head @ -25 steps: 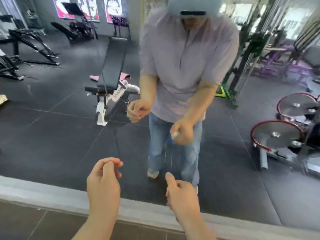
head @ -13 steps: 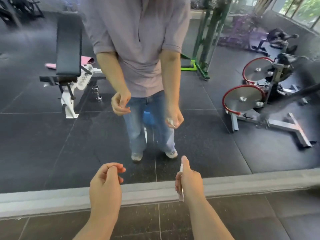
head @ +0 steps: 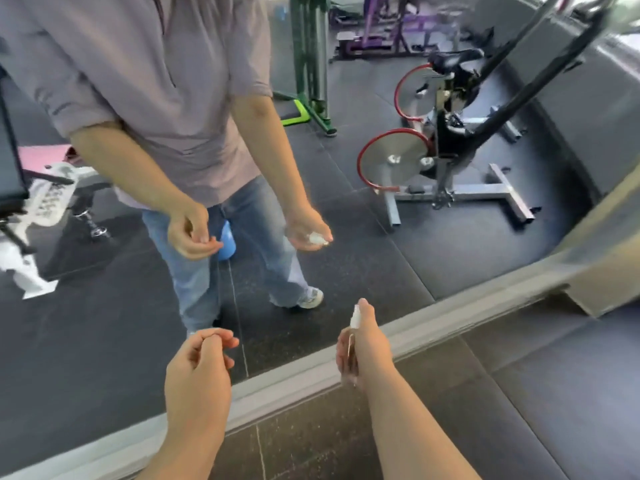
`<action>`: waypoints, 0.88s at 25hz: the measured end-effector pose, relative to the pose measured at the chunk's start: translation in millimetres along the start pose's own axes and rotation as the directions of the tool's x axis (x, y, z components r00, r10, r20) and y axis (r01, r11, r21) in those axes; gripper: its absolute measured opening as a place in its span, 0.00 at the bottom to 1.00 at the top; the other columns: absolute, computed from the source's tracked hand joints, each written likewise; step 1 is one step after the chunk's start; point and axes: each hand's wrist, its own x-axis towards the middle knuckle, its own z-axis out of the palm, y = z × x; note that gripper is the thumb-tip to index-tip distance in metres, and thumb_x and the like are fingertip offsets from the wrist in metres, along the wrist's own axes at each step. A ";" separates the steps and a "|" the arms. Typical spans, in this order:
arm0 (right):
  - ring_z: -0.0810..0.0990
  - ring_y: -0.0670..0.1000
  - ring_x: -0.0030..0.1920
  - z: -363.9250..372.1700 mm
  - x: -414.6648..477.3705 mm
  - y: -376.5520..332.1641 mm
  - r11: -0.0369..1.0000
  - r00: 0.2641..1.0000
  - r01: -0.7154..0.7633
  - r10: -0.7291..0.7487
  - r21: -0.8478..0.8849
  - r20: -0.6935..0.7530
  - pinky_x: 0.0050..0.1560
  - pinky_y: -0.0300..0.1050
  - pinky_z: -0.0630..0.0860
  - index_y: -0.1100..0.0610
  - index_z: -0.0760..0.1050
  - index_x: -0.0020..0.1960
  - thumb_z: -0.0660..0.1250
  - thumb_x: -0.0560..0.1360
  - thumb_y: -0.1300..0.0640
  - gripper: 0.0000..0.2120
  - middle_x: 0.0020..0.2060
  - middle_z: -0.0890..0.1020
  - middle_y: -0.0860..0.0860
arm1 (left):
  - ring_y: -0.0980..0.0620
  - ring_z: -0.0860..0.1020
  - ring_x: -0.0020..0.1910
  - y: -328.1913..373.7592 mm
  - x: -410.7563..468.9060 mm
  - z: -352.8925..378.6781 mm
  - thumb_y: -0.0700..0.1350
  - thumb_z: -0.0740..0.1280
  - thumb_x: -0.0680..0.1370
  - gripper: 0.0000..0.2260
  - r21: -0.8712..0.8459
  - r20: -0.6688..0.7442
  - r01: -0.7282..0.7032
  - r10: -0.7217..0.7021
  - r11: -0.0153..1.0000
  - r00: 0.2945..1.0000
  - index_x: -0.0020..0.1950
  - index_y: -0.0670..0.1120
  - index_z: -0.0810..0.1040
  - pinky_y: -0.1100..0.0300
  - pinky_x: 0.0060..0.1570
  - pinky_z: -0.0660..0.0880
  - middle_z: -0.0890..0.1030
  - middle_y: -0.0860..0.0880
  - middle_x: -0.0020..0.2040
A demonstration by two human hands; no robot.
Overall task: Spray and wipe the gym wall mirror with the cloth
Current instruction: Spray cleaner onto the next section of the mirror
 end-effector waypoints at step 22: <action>0.65 0.50 0.20 -304.8 192.4 -267.2 0.899 0.994 0.006 0.043 0.438 -0.101 0.25 0.35 0.63 0.58 0.67 0.28 0.60 0.77 0.37 0.29 0.21 0.69 0.53 | 0.54 0.73 0.28 80.6 -93.2 480.9 0.49 0.63 0.72 0.10 0.034 0.391 -0.135 0.112 0.990 0.914 0.32 0.51 0.80 0.57 0.40 0.72 0.81 0.52 0.32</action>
